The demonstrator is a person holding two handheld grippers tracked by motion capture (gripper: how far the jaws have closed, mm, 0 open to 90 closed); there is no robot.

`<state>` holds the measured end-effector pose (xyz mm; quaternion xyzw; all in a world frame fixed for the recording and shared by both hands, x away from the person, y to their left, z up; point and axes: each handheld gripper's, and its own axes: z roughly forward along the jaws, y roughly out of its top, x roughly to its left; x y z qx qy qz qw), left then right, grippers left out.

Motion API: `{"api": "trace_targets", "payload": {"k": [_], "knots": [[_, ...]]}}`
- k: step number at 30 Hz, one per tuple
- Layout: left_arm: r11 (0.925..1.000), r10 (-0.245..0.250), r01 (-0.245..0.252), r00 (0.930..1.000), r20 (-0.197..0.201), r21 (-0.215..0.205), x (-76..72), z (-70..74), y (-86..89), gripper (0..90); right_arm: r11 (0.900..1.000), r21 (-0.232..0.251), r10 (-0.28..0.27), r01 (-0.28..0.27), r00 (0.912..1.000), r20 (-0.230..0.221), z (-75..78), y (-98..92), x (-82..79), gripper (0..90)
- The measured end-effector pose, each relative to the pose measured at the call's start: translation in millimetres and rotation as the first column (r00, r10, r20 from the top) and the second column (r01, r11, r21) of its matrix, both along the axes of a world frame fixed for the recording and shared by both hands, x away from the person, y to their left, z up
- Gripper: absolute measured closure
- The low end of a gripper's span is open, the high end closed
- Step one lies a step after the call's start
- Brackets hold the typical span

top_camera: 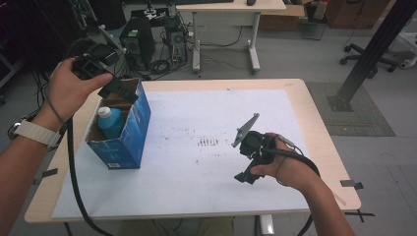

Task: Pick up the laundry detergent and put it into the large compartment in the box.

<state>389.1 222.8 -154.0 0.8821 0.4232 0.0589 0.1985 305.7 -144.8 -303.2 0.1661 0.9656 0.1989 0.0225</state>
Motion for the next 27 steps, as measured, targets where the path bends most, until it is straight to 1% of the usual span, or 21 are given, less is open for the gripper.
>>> {"api": "trace_targets", "payload": {"k": [8, 11, 16, 18, 21, 24, 27], "knots": [[0.9987, -0.051, 0.051, 0.9987, 0.009, -0.008, -5.4, -0.5, -12.2, 9.4, 1.0, 0.001, -0.001, 0.001, 1.0, -0.001, -0.8, -0.1, 0.9, 9.7], [0.998, -0.063, 0.063, 0.9979, 0.014, -0.008, -7.2, -1.2, -15.3, 9.4, 1.0, 0.001, 0.001, -0.001, 1.0, 0.002, -0.1, 0.6, 0.9, 9.7], [0.9951, -0.098, 0.099, 0.995, 0.019, -0.008, -10.9, -1.8, -20.3, 9.4, 1.0, 0.004, 0.001, -0.001, 1.0, 0.004, 1.1, 1.4, 0.5, 9.7], [0.9944, -0.105, 0.105, 0.9943, 0.018, -0.002, -12.2, -2.8, -23.2, 9.4, 1.0, 0.002, 0.001, -0.001, 1.0, 0.003, 0.9, 1.8, 0.3, 9.7], [0.9921, -0.125, 0.125, 0.9919, 0.019, 0.0, -13.9, -4.1, -27.2, 9.4, 1.0, 0.005, 0.003, -0.003, 1.0, 0.003, 0.3, 2.4, 0.2, 9.7], [0.9884, -0.152, 0.152, 0.9882, 0.019, 0.01, -15.9, -6.4, -31.7, 9.4, 1.0, 0.003, 0.002, -0.002, 1.0, 0.003, 0.0, 2.8, -0.1, 9.7], [0.9848, -0.174, 0.174, 0.9846, 0.021, 0.01, -17.8, -7.9, -35.1, 9.4, 1.0, 0.005, 0.003, -0.003, 1.0, 0.004, 0.3, 3.0, -0.5, 9.7]]}}
